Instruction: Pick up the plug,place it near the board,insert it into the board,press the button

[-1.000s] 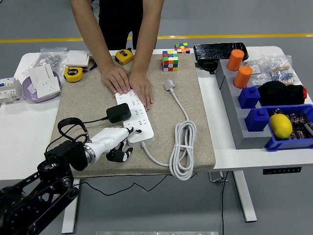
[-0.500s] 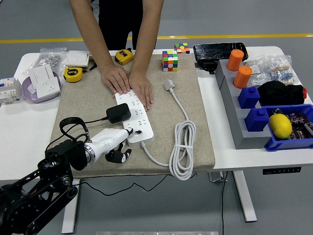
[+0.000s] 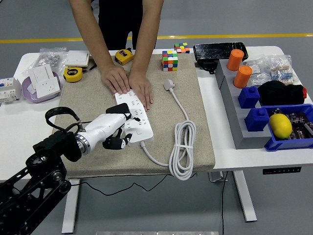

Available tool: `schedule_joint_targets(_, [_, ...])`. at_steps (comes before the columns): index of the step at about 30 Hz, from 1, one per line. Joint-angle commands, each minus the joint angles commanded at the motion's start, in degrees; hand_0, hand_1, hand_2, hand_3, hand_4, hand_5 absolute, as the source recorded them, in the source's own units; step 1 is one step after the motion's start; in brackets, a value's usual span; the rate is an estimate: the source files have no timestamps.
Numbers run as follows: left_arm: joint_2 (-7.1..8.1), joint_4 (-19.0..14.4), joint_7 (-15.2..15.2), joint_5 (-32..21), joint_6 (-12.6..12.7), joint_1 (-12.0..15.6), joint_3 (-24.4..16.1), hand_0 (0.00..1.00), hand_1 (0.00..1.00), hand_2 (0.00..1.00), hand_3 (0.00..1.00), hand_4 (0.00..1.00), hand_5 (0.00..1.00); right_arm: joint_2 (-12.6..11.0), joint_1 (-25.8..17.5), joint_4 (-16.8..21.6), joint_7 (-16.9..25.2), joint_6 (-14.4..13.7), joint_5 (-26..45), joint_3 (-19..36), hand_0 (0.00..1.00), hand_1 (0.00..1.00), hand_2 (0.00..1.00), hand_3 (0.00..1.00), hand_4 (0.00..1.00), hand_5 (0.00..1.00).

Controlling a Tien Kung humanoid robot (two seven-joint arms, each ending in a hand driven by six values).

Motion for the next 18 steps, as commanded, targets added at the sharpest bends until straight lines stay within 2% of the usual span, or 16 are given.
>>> schedule_joint_targets(2, [-0.99,-0.7,-3.1,-3.9,3.4,2.0,-2.7,0.169,0.051,0.147,0.717,0.407,0.051,0.1,-0.1,0.0,0.0,0.0,-0.1,0.1,0.912,0.863,0.799,0.791,0.998,0.998])
schedule_joint_targets(3, [-1.77,-0.8,-4.9,-6.1,5.1,3.4,-4.4,0.384,0.351,0.41,0.68,0.71,0.224,0.1,-0.2,0.0,-0.1,0.0,-0.2,0.1,0.911,0.862,0.799,0.791,0.998,0.998])
schedule_joint_targets(4, [-2.43,-0.9,-6.8,-9.0,6.8,4.9,-6.1,0.384,0.351,0.41,0.68,0.71,0.224,0.2,-0.3,0.0,-0.1,0.0,-0.2,0.1,0.911,0.862,0.799,0.791,0.998,0.998])
schedule_joint_targets(6, [-2.94,-0.8,-8.6,-13.5,7.8,6.3,-7.5,0.384,0.351,0.41,0.68,0.71,0.224,0.2,-0.4,0.0,-0.1,0.1,-0.1,0.1,0.911,0.862,0.799,0.791,0.998,0.998])
schedule_joint_targets(8, [-3.21,-0.5,-9.2,-18.3,7.7,7.7,-8.2,0.384,0.351,0.41,0.68,0.71,0.224,0.2,-0.5,0.0,-0.1,0.1,-0.1,0.1,0.911,0.862,0.799,0.791,0.998,0.998])
schedule_joint_targets(9, [-3.21,-0.2,-9.5,-20.6,7.7,8.4,-8.3,0.829,0.915,0.911,0.915,0.915,0.385,0.2,-0.5,0.0,-0.1,0.2,0.0,0.0,0.911,0.854,0.798,0.791,0.998,0.998])
schedule_joint_targets(15, [-3.25,0.6,-11.1,-34.8,8.4,10.4,-8.2,0.829,0.915,0.911,0.915,0.915,0.385,0.2,-0.4,0.0,0.0,0.2,0.0,0.1,0.911,0.854,0.798,0.791,0.998,0.998])
schedule_joint_targets(16, [-3.37,0.6,-11.3,-37.8,8.6,10.6,-8.3,0.998,0.998,0.998,0.998,0.94,0.414,0.2,-0.4,0.0,0.0,0.3,0.1,0.0,0.911,0.849,0.797,0.791,0.998,0.998])
schedule_joint_targets(18, [-3.3,0.7,-11.5,-42.2,8.9,10.6,-8.4,0.998,0.998,0.998,0.998,0.94,0.414,0.2,-0.4,0.0,-0.1,0.3,0.1,0.0,0.911,0.849,0.797,0.791,0.998,0.998])
